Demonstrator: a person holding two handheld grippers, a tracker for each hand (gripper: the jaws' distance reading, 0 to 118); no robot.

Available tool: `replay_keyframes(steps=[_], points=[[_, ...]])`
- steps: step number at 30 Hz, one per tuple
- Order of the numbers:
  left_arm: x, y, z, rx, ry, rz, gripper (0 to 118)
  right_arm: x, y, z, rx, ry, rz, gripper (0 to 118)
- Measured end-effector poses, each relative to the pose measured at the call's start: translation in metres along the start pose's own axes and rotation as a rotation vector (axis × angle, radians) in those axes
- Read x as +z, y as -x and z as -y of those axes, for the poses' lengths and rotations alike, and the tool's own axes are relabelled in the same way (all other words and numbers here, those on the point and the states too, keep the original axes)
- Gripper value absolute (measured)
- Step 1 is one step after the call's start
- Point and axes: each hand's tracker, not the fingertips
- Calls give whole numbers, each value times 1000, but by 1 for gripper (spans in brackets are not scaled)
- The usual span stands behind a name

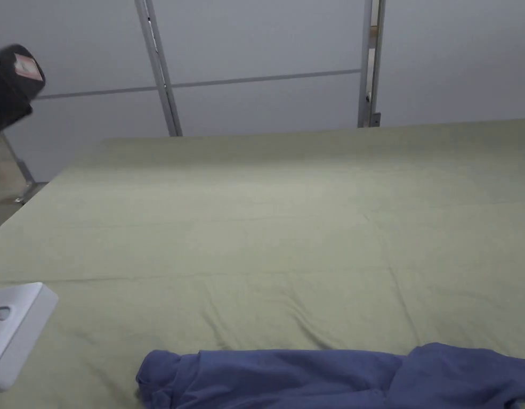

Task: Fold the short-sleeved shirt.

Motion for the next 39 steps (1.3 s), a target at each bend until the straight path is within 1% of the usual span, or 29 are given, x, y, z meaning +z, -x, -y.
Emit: replay_keyframes(steps=[1,2,4,5,7,10,12,13,14,15,16,17,18,19,20,21,22,24,25,28,29,30,31,32,34,35,36,37,39], points=[[3,1,-3,-2,-2,10,21,3,1,-4,27,-31,-1,37],[2,2,-4,-6,5,0,0,4,3,-4,88,-59,17,2],[-5,11,-5,-4,104,-16,0,-2,1,-2,156,-80,77,2],[-15,28,0,24,189,27,0,-6,-4,-2,143,-53,2,2],[-25,48,14,147,283,78,0,-7,-9,3,105,-53,17,2],[-47,83,53,339,466,112,0,-9,-4,3,111,-47,36,2],[-68,115,96,598,694,181,0,-16,-8,6,89,-32,20,2],[-71,129,125,826,802,255,0,-20,-9,8,80,-24,20,2],[-71,143,160,1014,808,272,0,-17,-5,5,83,-22,18,2],[-72,152,185,1099,860,250,4,-19,-4,7,91,-15,18,2],[-73,161,209,1088,919,224,4,-21,-4,10,101,-14,21,2],[-68,157,225,1062,975,203,9,-22,-2,10,112,-9,17,2],[-69,161,241,999,996,194,28,-23,0,9,118,5,1,2],[-70,163,255,923,1040,218,79,-26,1,11,120,14,-5,2],[-68,155,266,827,1085,211,118,-28,2,14,122,16,0,2],[-54,148,272,775,1148,229,118,-29,2,16,123,23,-1,2],[-64,158,282,753,1087,163,118,-30,4,16,123,33,-5,2],[-67,162,302,756,1157,167,118,-31,4,20,120,41,-6,2],[-74,184,332,767,1176,173,118,-32,4,22,119,45,-5,2],[-83,191,369,742,1251,189,118,-32,0,26,85,59,-8,2],[-76,156,368,742,1302,215,118,-31,-1,29,71,70,-9,2],[-74,151,374,762,1333,240,118,-34,-4,30,62,79,-9,2],[-72,147,365,732,1237,288,118,-34,-6,32,55,88,-7,2],[-75,145,364,726,1237,297,118,-33,-7,34,43,95,-10,2],[-88,164,379,812,1315,220,118,-33,-8,37,8,102,-30,2],[-90,165,381,887,1302,218,110,-32,-8,39,3,104,-27,2],[-91,165,382,898,1291,239,52,-32,-7,41,3,106,-25,2],[-95,165,383,856,1292,238,20,-32,-6,44,3,111,-23,2],[-103,154,388,661,1373,155,20,-35,-5,47,-2,133,-30,2]])
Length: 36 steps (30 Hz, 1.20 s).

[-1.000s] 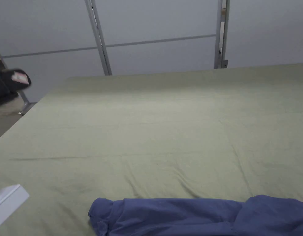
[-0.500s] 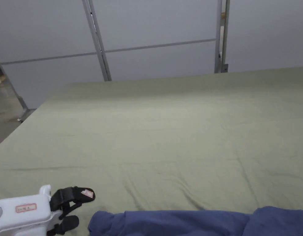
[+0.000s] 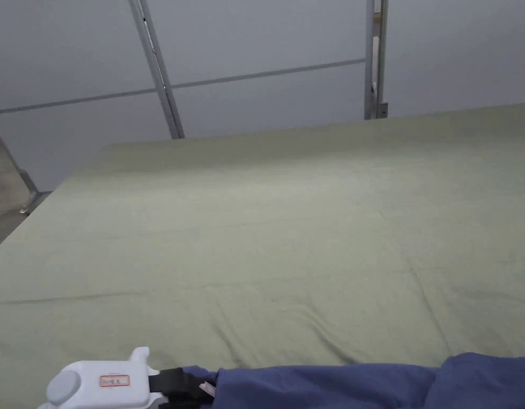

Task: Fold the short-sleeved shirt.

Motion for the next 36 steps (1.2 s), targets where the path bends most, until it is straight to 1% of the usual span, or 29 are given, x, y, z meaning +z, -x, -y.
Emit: replay_keyframes(steps=[1,2,5,6,8,11,12,15,17,18,19,23,26,29,31,32,35,36], points=[[-3,4,-4,-19,22,1,20,1,1,1,1,12,-10,2],[-14,-52,39,6,30,43,20,1,2,2,7,19,-13,2],[-2,-70,50,43,5,70,20,5,4,0,52,23,-14,2],[18,-49,23,35,1,75,20,7,5,0,59,23,-17,2],[43,-53,14,17,-24,46,20,5,4,-2,60,20,-20,2],[79,-68,17,23,-58,72,20,5,3,-1,40,15,-36,2],[87,-73,16,8,-79,58,20,5,4,-1,39,15,-39,2],[122,-71,7,2,-169,-91,20,3,7,1,45,21,-42,2],[137,-70,2,-17,-212,-257,20,4,9,4,41,20,-49,2],[140,-63,-5,-22,-202,-305,20,4,10,5,35,21,-52,2],[136,-67,-1,-35,-196,-333,20,2,9,7,28,24,-57,2],[110,-89,12,-98,-174,-340,20,-1,15,10,24,36,-79,2],[77,-119,20,-151,-146,-219,20,2,19,9,41,40,-97,2],[33,-168,30,-285,-39,-130,20,5,15,7,57,40,-101,2],[1,-195,44,-386,28,-154,20,9,13,4,64,41,-102,2],[-10,-198,44,-401,21,-163,20,11,12,4,67,41,-100,2],[-45,-193,38,-329,39,-168,20,17,5,1,87,45,-87,2],[-52,-190,37,-345,44,-183,20,18,2,2,95,45,-80,2]])
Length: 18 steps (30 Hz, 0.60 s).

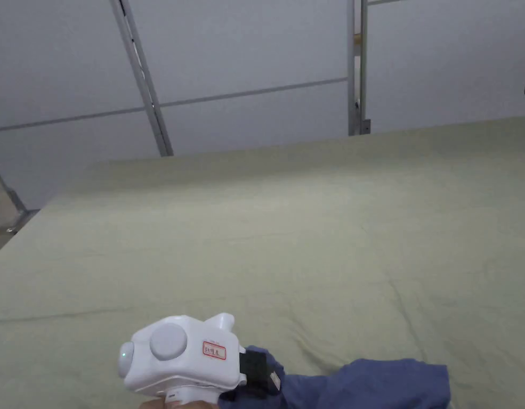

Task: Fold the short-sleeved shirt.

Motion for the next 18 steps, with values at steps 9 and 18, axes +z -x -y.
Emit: replay_keyframes(steps=[9,18], points=[[22,62,18,301,-105,363,118,1,-10,7,-25,18,28,2],[39,40,43,219,-69,239,0,-1,-25,18,-88,33,48,2]])
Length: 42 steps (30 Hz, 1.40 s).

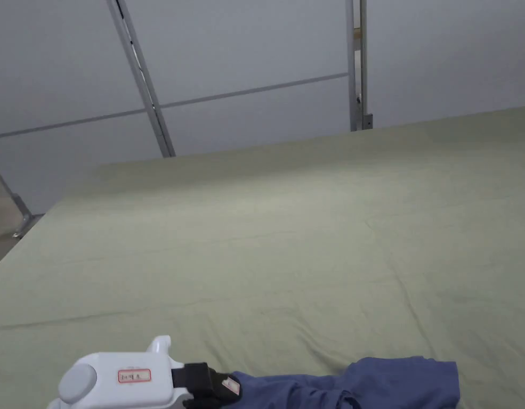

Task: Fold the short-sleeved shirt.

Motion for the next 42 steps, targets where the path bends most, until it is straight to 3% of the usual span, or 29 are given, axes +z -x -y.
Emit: replay_keyframes(steps=[3,4,11,12,15,16,21,24,31,32,33,34,36,37,39,42], points=[[-39,-26,15,13,83,116,0,2,-6,-1,5,5,19,2],[-42,22,-7,-7,108,77,0,2,-8,-1,11,7,33,2],[-126,36,-32,-46,278,192,0,11,-20,0,50,33,82,2],[-126,-21,13,-59,286,198,0,11,-22,1,54,39,87,2],[-143,-52,40,-82,320,158,0,11,-28,4,43,47,101,2],[-134,-29,9,-79,314,158,0,11,-29,5,33,48,102,2],[-76,-6,-5,-60,225,215,0,11,-27,8,40,55,91,2],[-39,7,-18,-96,135,143,0,7,-24,10,24,52,66,2],[27,78,-32,95,-68,5,0,-2,-11,18,-7,55,-1,2],[21,93,-33,126,-71,46,15,-2,-9,19,2,58,-6,2],[21,101,-33,171,-61,78,86,-4,-7,21,11,61,-10,2],[19,109,-32,219,-62,110,118,-5,-6,22,22,63,-11,2],[15,101,-7,240,-88,206,118,-7,-5,22,30,64,-10,2],[12,104,-7,169,-39,160,118,-7,-3,22,27,66,-11,2],[4,106,-2,187,9,60,118,-9,-3,22,6,67,-16,2],[-8,84,2,142,34,125,114,-13,-5,23,-17,72,-18,2]])
